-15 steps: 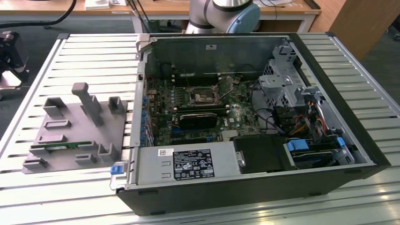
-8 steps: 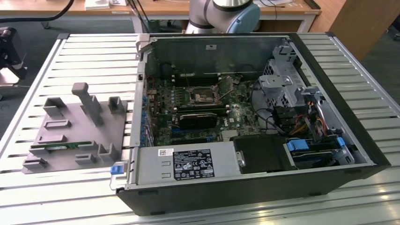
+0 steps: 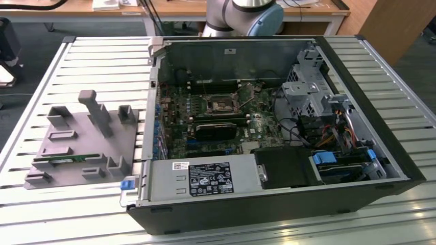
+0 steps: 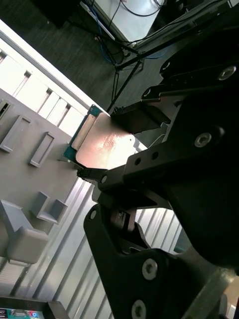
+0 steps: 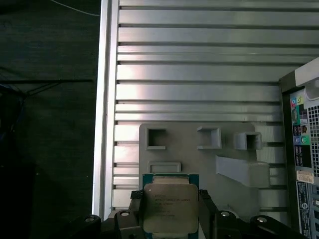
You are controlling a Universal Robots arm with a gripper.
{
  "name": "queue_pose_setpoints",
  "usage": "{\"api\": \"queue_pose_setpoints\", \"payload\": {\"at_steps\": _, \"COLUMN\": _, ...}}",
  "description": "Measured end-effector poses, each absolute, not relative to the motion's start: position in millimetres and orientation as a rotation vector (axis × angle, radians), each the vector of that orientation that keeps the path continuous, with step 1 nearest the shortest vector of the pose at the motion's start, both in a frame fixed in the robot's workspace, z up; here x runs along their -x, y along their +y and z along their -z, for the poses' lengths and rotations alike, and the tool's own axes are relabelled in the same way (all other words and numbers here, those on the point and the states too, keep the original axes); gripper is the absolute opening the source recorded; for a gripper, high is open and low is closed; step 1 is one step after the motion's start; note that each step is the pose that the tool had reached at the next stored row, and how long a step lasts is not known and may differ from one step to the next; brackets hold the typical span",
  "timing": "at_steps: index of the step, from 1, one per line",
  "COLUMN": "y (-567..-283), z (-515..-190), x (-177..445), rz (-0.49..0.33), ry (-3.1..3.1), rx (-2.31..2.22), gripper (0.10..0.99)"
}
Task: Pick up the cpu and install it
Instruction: 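Pick up the cpu and move it towards the insertion slot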
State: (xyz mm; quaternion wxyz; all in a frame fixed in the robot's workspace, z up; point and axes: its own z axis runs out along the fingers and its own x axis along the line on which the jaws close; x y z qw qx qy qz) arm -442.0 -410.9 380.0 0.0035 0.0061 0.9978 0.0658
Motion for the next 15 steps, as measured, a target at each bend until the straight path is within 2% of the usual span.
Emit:
{"api": "queue_pose_setpoints", "payload": {"at_steps": 2, "y": -410.8, "z": -385.0, "x": 442.0, "rz": -0.206, "ry": 3.128, "rx": -0.019, "gripper": 0.529}}
{"api": "queue_pose_setpoints", "payload": {"at_steps": 7, "y": -410.3, "z": -387.2, "x": 440.4, "rz": -0.141, "ry": 3.131, "rx": -0.019, "gripper": 0.529}}
{"api": "queue_pose_setpoints", "payload": {"at_steps": 15, "y": -410.0, "z": -402.3, "x": 440.1, "rz": -0.135, "ry": 3.131, "rx": -0.019, "gripper": 0.529}}
